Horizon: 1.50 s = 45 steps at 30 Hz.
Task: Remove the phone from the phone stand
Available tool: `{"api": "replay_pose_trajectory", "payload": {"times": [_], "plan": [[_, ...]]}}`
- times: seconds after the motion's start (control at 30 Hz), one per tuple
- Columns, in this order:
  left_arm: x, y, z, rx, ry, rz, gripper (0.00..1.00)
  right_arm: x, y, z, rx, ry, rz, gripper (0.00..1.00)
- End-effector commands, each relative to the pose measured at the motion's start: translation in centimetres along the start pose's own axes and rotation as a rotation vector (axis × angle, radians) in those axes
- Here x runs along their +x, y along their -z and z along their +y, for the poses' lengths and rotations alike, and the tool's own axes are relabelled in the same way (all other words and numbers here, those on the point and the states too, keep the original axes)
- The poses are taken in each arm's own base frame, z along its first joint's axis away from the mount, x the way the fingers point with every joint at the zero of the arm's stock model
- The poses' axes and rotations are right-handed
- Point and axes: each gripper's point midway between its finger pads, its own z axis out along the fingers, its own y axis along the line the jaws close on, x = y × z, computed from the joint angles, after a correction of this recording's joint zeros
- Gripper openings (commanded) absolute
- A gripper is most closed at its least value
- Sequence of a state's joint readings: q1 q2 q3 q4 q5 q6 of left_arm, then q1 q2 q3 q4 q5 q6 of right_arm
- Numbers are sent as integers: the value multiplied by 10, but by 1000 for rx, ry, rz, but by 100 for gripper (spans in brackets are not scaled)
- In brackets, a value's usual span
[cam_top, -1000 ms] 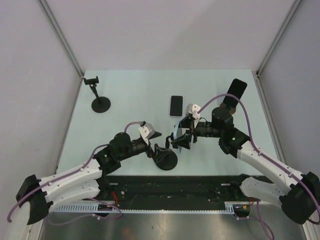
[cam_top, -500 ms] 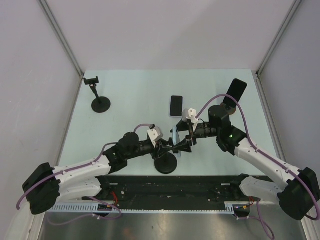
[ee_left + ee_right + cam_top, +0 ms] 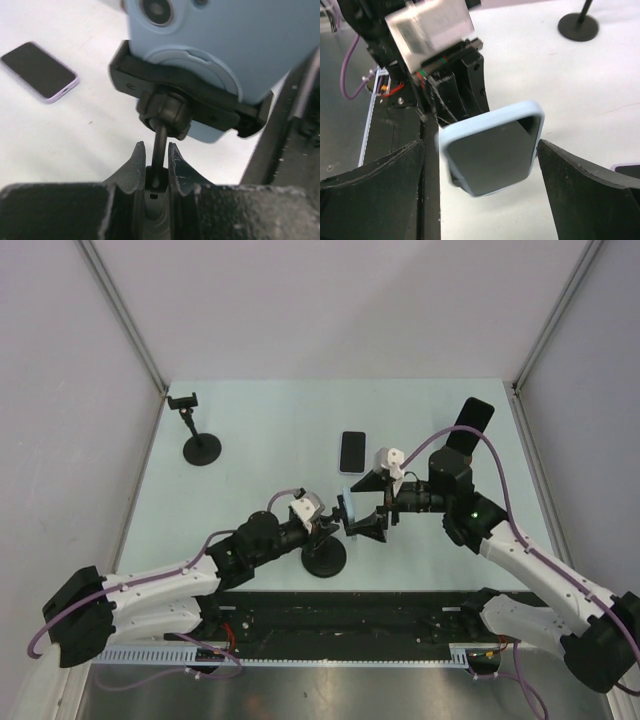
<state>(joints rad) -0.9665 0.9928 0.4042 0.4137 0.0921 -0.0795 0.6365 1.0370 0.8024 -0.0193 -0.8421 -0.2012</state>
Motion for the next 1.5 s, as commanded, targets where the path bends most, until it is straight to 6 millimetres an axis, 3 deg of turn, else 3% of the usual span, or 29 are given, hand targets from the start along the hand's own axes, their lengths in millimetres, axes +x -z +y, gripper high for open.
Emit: {"api": "replay_pose_trajectory", "payload": {"times": [0.0,0.17,0.2,0.27,0.37,0.5,0.7,0.9,1.1,1.2,1.23,1.33,1.4,1.47], "plan": [[-28,6,46,-305,29,-115,0,-55,21,0,104,40,-100,100],[-31,10,60,-448,83,-137,0,-71,29,-3,252,4,-128,100],[-32,9,59,-450,93,-141,0,-72,33,-15,346,-12,-128,100],[-33,7,59,-467,98,-142,1,-77,28,-11,385,-32,-134,100],[-33,4,55,-467,98,-139,0,-75,26,-26,522,-63,-112,96],[-34,-1,45,-446,89,-131,0,-65,11,-33,631,-69,-56,92],[-35,-1,40,-437,91,-136,1,-48,6,-56,816,-69,0,84],[-37,-1,38,-426,92,-140,1,-34,-5,-64,847,-73,39,72],[-37,-3,33,-406,90,-139,1,-28,-19,-68,849,-75,40,52],[-38,-2,33,-402,89,-141,0,-27,-25,-68,841,-75,39,33],[-38,-2,32,-401,86,-142,0,-26,-25,-68,841,-74,42,19],[-40,0,33,-401,73,-146,0,-24,-29,-64,820,-66,51,0],[-42,1,34,-400,59,-148,3,-25,-32,-60,800,-50,56,0],[-43,2,34,-395,40,-148,15,-24,-33,-57,789,-40,64,0]]}}
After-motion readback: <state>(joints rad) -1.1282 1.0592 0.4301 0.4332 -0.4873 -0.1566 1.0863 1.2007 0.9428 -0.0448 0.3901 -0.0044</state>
